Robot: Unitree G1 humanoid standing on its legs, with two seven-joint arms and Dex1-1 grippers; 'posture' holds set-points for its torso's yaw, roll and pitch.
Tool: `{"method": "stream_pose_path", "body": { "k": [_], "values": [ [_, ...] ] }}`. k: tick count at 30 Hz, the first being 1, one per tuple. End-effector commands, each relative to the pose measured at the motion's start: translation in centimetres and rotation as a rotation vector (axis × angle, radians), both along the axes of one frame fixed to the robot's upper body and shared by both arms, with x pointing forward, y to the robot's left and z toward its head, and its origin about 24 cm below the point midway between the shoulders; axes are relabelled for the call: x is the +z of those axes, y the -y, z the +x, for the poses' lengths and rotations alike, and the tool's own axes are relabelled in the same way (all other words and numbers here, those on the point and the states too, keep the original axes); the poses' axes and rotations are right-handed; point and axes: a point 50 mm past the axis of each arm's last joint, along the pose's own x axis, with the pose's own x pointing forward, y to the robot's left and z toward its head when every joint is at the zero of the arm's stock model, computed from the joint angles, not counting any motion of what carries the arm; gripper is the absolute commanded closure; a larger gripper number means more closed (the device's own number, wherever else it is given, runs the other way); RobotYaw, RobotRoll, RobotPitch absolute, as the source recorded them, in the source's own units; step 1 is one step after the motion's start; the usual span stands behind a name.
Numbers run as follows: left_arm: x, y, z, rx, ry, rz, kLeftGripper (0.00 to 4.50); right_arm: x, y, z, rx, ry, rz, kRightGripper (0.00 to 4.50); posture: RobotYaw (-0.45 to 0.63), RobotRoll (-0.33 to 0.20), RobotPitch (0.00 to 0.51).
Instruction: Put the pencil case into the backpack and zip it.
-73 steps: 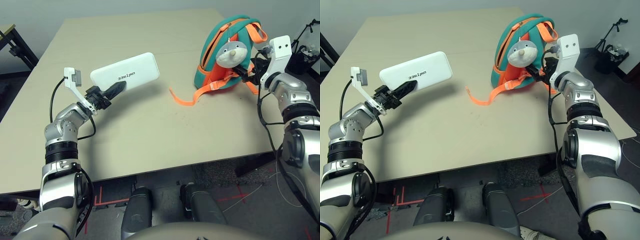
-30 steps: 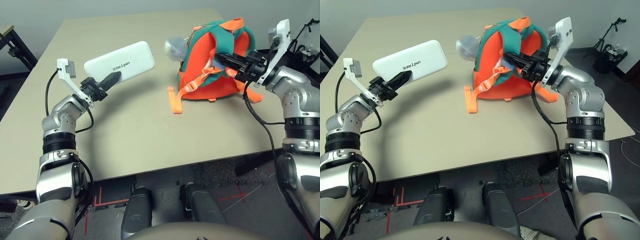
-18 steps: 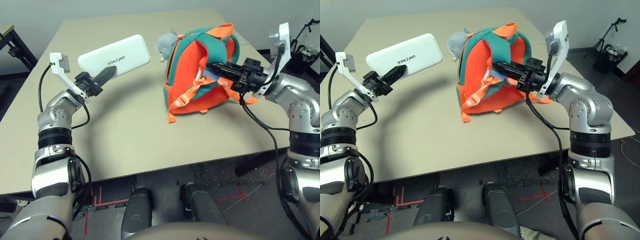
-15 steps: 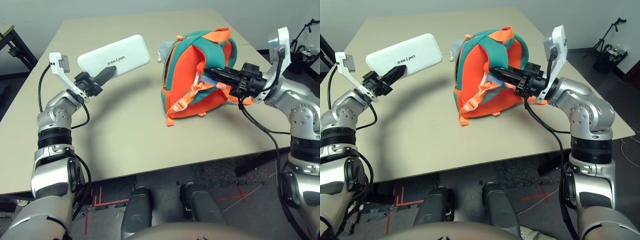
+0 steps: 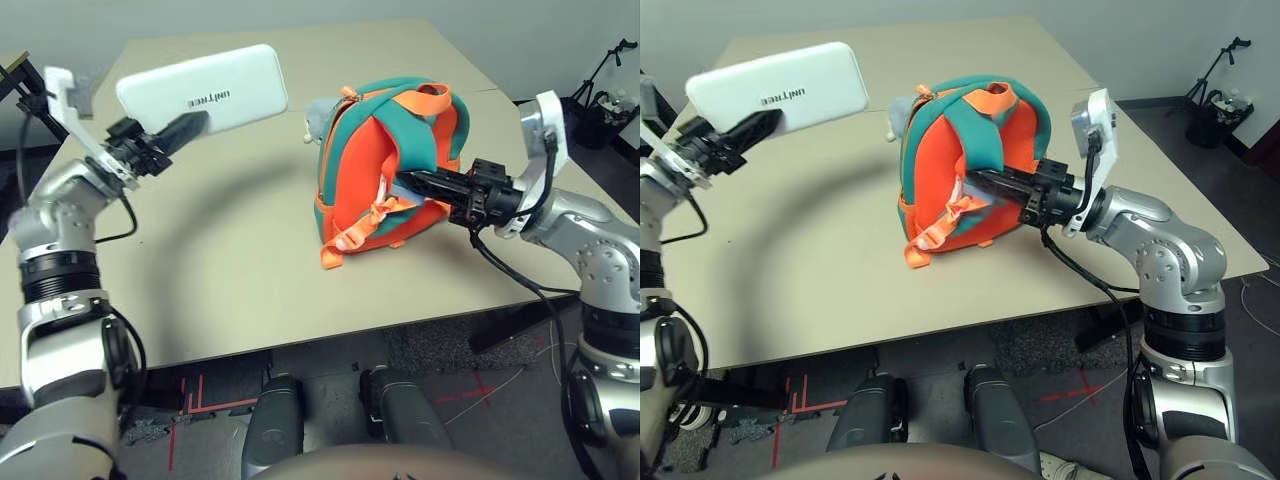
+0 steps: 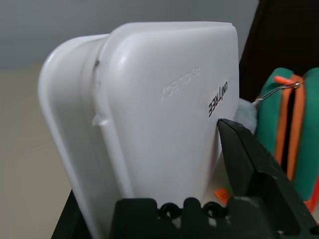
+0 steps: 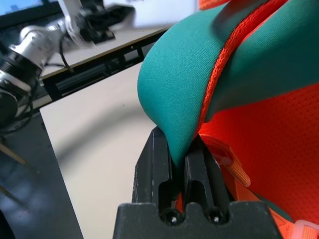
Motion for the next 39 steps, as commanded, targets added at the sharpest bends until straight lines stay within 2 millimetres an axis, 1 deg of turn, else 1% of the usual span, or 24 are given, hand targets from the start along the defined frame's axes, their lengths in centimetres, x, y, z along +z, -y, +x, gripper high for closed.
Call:
{"method": "stream_pose_path", "body": {
  "k": [1,3,9,13,17,25,28,31,35,39],
  "values": [
    [1.9,0.9,-1.7,-0.11,0.009,0.044,1.33,-0.4,-0.1,0.2,0.018,0.004,-0.014,4.5,-0.08,0.0,0.071],
    [2.0,1.2,-2.2,-0.131,-0.016,0.068,1.33,-0.6,-0.1,0.3,0.017,0.0,-0.02,4.5,-0.07,0.0,0.066],
    [0.7,2.5,-2.7,-0.167,-0.088,0.115,1.33,-0.8,-0.1,0.4,0.021,0.0,-0.029,4.5,-0.07,0.0,0.063],
    [-0.4,3.1,-2.2,-0.162,-0.107,0.124,1.33,-0.8,0.0,0.3,0.013,0.004,-0.033,4.5,-0.08,0.0,0.062],
    [-1.0,3.7,-1.5,-0.169,-0.116,0.127,1.33,-0.6,0.3,0.1,0.006,0.009,-0.037,4.5,-0.1,0.0,0.066],
    [-2.9,5.4,-0.5,-0.197,-0.15,0.169,1.33,-0.6,1.0,-0.4,-0.021,0.011,-0.046,4.5,-0.11,0.0,0.071],
    [-3.1,6.0,-0.1,-0.198,-0.145,0.193,1.33,-0.6,1.3,-0.6,-0.029,0.011,-0.051,4.5,-0.12,0.0,0.071],
    [-3.0,7.4,0.3,-0.215,-0.124,0.175,1.34,-0.5,1.5,-0.7,-0.034,0.01,-0.057,4.5,-0.12,0.0,0.07],
    [-3.5,8.7,0.6,-0.201,-0.101,0.228,1.34,-0.6,1.6,-0.8,-0.038,0.007,-0.062,4.5,-0.12,0.0,0.076],
    [-3.8,10.3,0.9,-0.205,-0.079,0.198,1.34,-0.7,1.8,-0.9,-0.048,0.0,-0.065,4.5,-0.12,0.0,0.08]
  ]
}}
